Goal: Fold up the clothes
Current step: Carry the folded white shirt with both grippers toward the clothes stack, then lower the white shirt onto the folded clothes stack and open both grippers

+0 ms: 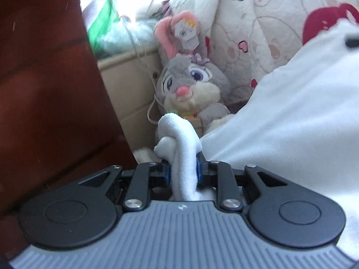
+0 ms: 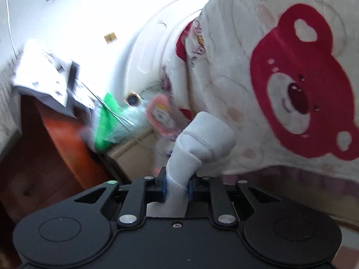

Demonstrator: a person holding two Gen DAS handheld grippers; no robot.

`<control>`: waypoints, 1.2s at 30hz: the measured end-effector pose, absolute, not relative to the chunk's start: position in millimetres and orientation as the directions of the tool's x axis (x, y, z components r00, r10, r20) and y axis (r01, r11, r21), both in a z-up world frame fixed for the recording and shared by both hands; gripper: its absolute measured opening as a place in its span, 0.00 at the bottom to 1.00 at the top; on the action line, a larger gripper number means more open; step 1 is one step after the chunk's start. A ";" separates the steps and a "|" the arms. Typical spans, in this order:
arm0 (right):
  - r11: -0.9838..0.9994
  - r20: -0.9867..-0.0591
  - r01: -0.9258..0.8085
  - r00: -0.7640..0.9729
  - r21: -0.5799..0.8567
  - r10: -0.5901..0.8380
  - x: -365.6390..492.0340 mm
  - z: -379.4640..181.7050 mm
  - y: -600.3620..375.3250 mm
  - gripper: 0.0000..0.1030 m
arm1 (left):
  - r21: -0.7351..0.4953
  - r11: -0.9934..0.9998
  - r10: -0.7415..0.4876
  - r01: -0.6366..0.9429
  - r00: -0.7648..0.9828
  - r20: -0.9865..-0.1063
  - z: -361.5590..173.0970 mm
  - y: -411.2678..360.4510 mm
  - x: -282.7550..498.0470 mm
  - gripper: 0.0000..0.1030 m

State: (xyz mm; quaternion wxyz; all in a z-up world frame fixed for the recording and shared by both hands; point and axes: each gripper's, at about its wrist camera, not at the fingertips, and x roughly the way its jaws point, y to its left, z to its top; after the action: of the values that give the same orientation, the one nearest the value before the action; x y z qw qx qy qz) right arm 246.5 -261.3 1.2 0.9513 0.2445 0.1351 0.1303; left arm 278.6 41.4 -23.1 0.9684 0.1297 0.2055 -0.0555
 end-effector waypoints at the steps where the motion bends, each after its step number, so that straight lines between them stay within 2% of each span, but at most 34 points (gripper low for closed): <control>1: 0.864 -0.253 -0.142 0.922 0.484 0.293 251.2 -8.4 -262.2 0.20 | 0.199 0.968 -0.054 0.154 0.900 -0.432 -27.2 43.0 282.3 0.20; 3: 0.871 -0.337 -0.071 0.904 0.486 0.262 254.8 -35.1 -266.4 0.30 | 0.160 0.979 -0.046 0.129 0.895 -0.443 -29.0 48.7 283.5 0.25; 4: 0.851 -0.316 -0.062 0.912 0.522 0.260 249.4 -43.6 -269.6 0.36 | 0.150 0.982 -0.037 0.114 0.897 -0.441 -27.7 51.2 282.3 0.32; 5: 0.826 -0.286 -0.057 0.923 0.561 0.258 242.2 -49.1 -273.5 0.38 | 0.184 0.979 -0.002 0.086 0.910 -0.414 -23.1 49.3 273.7 0.39; 7: 0.805 -0.261 -0.026 0.939 0.593 0.223 226.7 -54.6 -275.8 0.44 | 0.258 0.966 0.066 0.006 0.960 -0.271 -5.9 44.8 238.6 0.40; 8: 0.807 -0.261 -0.004 0.945 0.591 0.196 219.4 -54.7 -275.3 0.46 | 0.240 0.971 0.053 0.003 0.972 -0.227 2.4 45.5 222.7 0.40; 10: 0.834 -0.265 0.030 0.954 0.551 0.141 207.1 -48.4 -272.0 0.59 | 0.203 0.979 0.031 -0.002 0.990 -0.136 19.0 46.9 190.8 0.41; 11: 0.847 -0.267 0.041 0.956 0.530 0.120 201.6 -44.7 -270.6 0.60 | 0.184 0.983 0.020 -0.003 0.996 -0.090 27.3 47.5 175.0 0.46; 13: 0.889 -0.291 0.070 0.954 0.452 0.073 193.1 -35.0 -264.1 0.59 | 0.173 0.976 -0.119 0.133 0.989 -0.090 36.0 38.2 158.4 0.53; 16: 0.942 -0.271 0.071 0.962 0.329 0.022 177.6 -26.5 -251.4 0.59 | 0.276 0.865 -0.356 0.420 0.900 -0.253 24.8 2.4 158.1 0.55; 18: 0.948 -0.216 -0.004 0.973 0.318 0.077 164.0 -25.8 -242.7 0.59 | 0.291 0.831 -0.380 0.473 0.867 -0.323 4.5 -13.4 164.0 0.55; 19: 0.952 -0.183 -0.054 0.976 0.302 0.114 157.0 -26.5 -235.9 0.59 | 0.275 0.825 -0.384 0.493 0.847 -0.367 -7.0 -17.2 170.1 0.54; 21: 0.973 -0.134 -0.158 0.974 0.166 0.181 146.8 -29.8 -212.1 0.59 | 0.185 0.837 -0.404 0.515 0.809 -0.427 -24.9 -13.0 182.2 0.54; 23: 0.978 -0.156 -0.209 0.966 -0.005 0.205 150.9 -38.0 -190.6 0.54 | 0.042 0.859 -0.440 0.511 0.776 -0.452 -31.8 -0.9 190.8 0.54; 25: 0.975 -0.172 -0.205 0.967 -0.092 0.187 163.6 -47.1 -186.4 0.51 | 0.034 0.860 -0.440 0.509 0.775 -0.454 -34.8 2.2 189.8 0.54; 26: 0.978 -0.176 -0.188 0.969 -0.087 0.171 172.2 -50.8 -192.0 0.51 | 0.062 0.854 -0.437 0.517 0.777 -0.454 -35.6 3.2 189.0 0.54; 29: 0.987 -0.178 -0.131 0.973 0.098 0.147 196.8 -53.1 -229.3 0.54 | 0.091 0.837 -0.447 0.540 0.770 -0.456 -35.0 4.1 189.3 0.54; 31: 0.985 -0.186 -0.096 0.975 0.141 0.121 204.8 -54.4 -240.0 0.60 | 0.108 0.829 -0.449 0.548 0.769 -0.456 -31.6 2.8 185.0 0.54; 34: 0.967 -0.181 -0.057 0.978 0.250 0.104 203.3 -55.9 -247.3 0.59 | 0.124 0.829 -0.438 0.545 0.772 -0.460 -28.6 -0.4 182.8 0.54; 36: 0.887 -0.178 -0.064 0.971 0.457 0.162 207.1 -63.7 -265.2 0.60 | 0.128 0.832 -0.431 0.540 0.773 -0.464 -27.5 -2.5 183.5 0.54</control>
State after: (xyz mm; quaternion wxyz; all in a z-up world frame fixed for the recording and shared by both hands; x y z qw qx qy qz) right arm 207.1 -265.2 -63.7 0.9655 0.2302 0.1063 0.0587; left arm 183.5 -2.5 -27.5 0.9329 0.1280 0.2132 -0.2604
